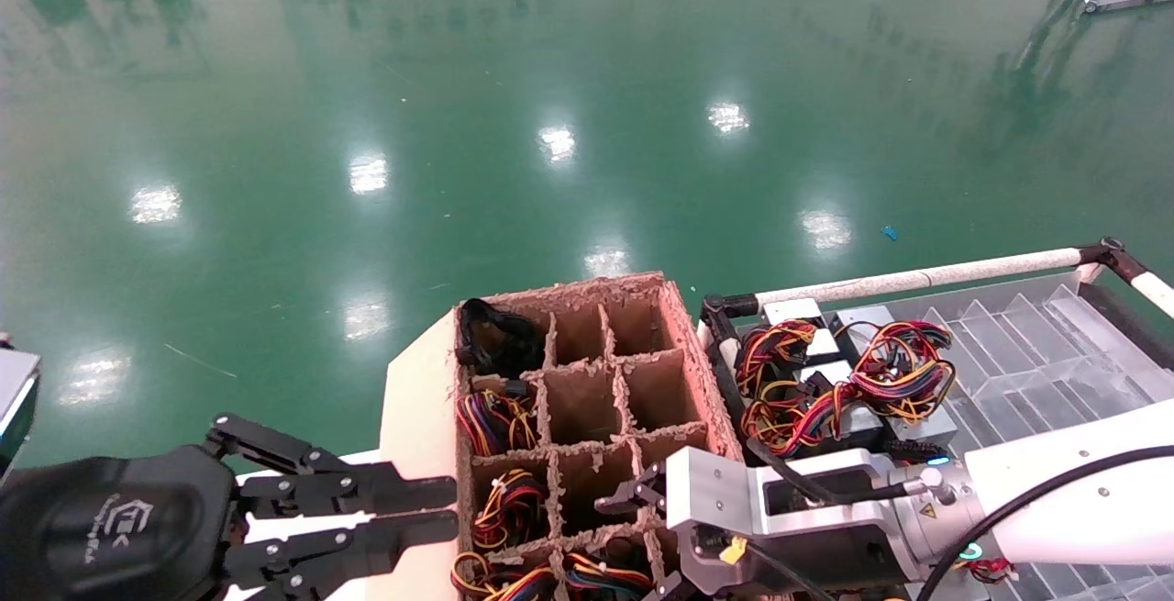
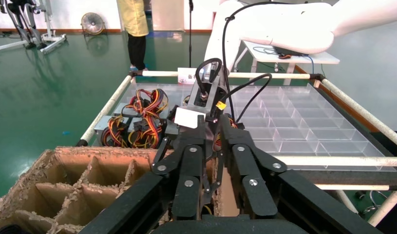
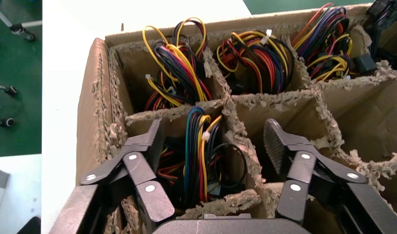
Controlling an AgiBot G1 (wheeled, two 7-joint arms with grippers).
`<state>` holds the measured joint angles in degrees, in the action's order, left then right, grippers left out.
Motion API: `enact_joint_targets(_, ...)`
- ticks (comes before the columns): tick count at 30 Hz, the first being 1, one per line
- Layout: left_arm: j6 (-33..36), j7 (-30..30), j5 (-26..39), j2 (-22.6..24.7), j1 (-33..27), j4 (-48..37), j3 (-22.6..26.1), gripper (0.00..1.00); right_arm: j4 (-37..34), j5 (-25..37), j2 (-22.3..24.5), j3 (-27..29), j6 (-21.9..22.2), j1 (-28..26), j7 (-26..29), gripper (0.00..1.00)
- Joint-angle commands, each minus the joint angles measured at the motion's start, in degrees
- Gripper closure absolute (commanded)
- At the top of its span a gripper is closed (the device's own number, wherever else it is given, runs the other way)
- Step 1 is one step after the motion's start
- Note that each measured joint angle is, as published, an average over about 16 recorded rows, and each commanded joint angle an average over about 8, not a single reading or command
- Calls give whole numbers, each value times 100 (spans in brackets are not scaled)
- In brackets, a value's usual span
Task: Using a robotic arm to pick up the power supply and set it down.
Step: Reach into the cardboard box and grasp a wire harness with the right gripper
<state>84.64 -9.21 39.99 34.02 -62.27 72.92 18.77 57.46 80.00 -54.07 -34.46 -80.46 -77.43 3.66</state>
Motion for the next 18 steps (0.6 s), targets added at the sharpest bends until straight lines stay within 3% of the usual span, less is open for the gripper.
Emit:
enact_joint_targets(1, 0, 0, 0, 0, 0, 0, 0, 0, -31, 33, -7, -20, -12, -13, -19, 100)
enact_joint_targets(18, -1, 1, -2, -1, -1, 0, 3, 0, -62, 118, -22, -77, -52, -43, -17, 100)
